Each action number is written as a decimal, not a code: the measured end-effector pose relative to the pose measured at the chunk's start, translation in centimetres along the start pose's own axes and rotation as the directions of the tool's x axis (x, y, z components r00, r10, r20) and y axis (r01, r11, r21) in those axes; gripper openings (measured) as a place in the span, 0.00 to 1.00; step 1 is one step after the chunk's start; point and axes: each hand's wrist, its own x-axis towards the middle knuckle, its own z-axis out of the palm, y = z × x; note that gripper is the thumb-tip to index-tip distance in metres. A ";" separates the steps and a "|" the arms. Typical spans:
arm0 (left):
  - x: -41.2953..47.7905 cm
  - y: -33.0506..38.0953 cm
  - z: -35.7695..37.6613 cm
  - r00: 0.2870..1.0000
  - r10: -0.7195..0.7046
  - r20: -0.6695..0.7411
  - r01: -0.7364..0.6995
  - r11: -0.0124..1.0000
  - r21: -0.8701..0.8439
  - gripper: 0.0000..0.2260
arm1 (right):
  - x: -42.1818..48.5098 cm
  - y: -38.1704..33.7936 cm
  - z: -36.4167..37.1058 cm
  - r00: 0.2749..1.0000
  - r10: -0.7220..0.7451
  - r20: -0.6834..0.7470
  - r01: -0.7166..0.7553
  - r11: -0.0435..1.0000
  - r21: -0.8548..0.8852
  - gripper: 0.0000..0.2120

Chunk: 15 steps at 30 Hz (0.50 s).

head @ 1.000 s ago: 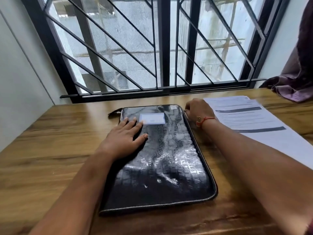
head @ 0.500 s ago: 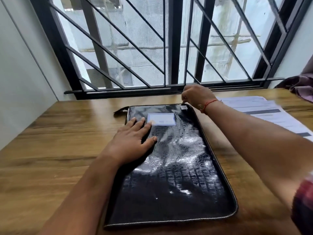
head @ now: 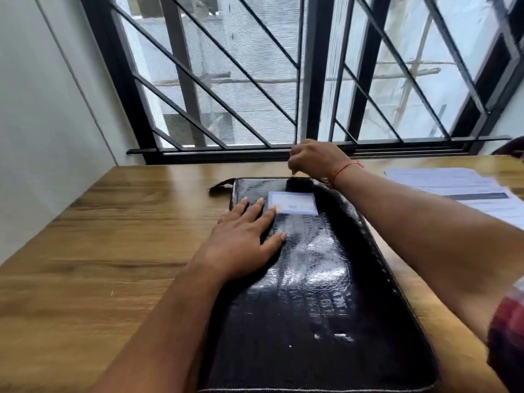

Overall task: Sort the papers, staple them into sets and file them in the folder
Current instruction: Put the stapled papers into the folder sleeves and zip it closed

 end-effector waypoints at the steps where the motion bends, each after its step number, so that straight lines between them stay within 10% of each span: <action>1: -0.1 0.0 -0.1 1.000 -0.003 0.005 0.003 1.000 -0.009 0.31 | 0.6 -0.5 0.1 1.000 -0.005 0.000 0.005 1.000 0.006 0.04; 15: -0.1 0.0 -0.1 1.000 0.012 -0.011 -0.012 1.000 -0.016 0.30 | 6.2 -7.4 0.8 0.997 0.037 0.071 -0.045 0.992 0.119 0.09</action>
